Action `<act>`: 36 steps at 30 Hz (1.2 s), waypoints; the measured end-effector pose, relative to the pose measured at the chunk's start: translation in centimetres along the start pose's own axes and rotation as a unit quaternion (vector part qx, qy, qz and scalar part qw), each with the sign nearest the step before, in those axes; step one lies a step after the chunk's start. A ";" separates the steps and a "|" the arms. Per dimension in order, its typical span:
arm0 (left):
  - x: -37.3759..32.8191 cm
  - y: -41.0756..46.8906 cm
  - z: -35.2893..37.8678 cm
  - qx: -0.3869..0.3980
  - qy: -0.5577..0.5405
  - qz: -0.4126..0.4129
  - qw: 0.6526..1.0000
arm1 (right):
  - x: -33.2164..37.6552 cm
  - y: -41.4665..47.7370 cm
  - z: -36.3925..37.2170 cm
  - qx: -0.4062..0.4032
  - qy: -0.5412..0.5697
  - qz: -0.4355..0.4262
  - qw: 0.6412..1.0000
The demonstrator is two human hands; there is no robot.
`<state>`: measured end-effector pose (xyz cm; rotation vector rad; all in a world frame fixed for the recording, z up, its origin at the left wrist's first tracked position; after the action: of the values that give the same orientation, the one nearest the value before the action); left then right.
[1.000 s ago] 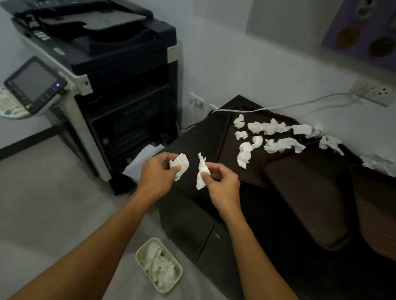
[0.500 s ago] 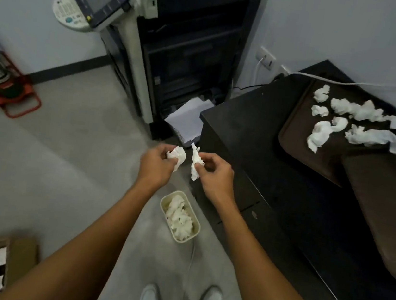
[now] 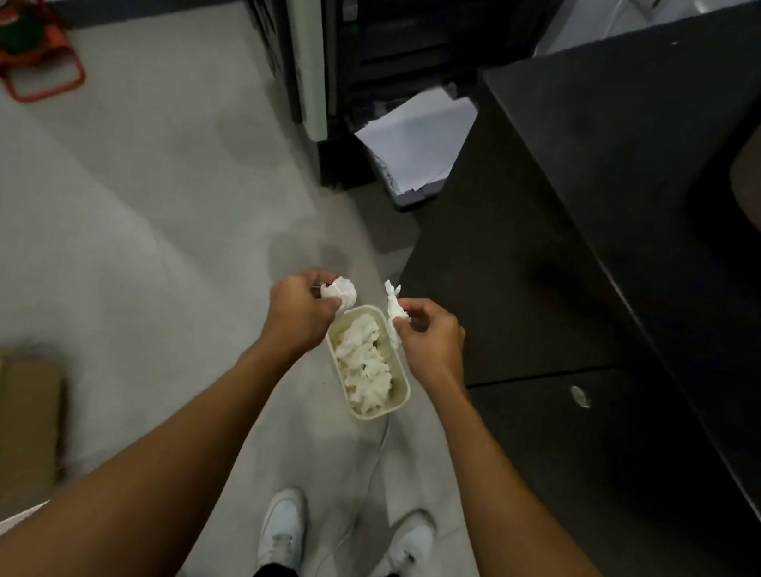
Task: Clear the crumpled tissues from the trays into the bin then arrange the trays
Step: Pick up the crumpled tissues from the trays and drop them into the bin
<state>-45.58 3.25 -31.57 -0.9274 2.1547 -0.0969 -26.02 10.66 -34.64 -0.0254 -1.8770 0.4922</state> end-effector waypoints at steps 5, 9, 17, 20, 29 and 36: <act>4.7 2.7 5.4 0.017 0.008 0.003 1.000 | -7.7 2.9 1.9 -0.004 -0.043 0.012 0.999; 8.3 4.4 9.1 0.020 0.014 0.005 1.000 | -13.6 4.7 3.5 0.003 -0.070 0.026 0.997; 13.0 6.7 13.5 0.021 0.026 -0.002 0.999 | -22.8 6.2 8.9 0.118 -0.182 0.100 0.971; 13.6 7.2 14.3 0.020 0.029 -0.006 0.999 | -23.6 6.5 7.2 0.080 -0.161 0.116 0.977; 12.8 7.3 19.7 0.068 0.080 0.022 0.994 | -24.8 7.6 2.0 0.028 -0.117 0.125 0.985; 15.2 5.8 24.0 0.231 0.235 -0.006 0.944 | -23.1 7.5 1.5 0.031 -0.093 0.097 0.990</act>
<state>-39.22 2.86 -59.84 -0.6831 2.3924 -0.8700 -20.67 11.15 -58.41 -0.1261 -2.0503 0.7078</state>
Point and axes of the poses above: each hand's wrist, its own y-axis towards the middle knuckle, its own z-axis out of the palm, x = y × z, the point moved 5 cm from there along y, towards the middle knuckle, and after that the axes turned 13 degrees about y, right-handed, at the moved point
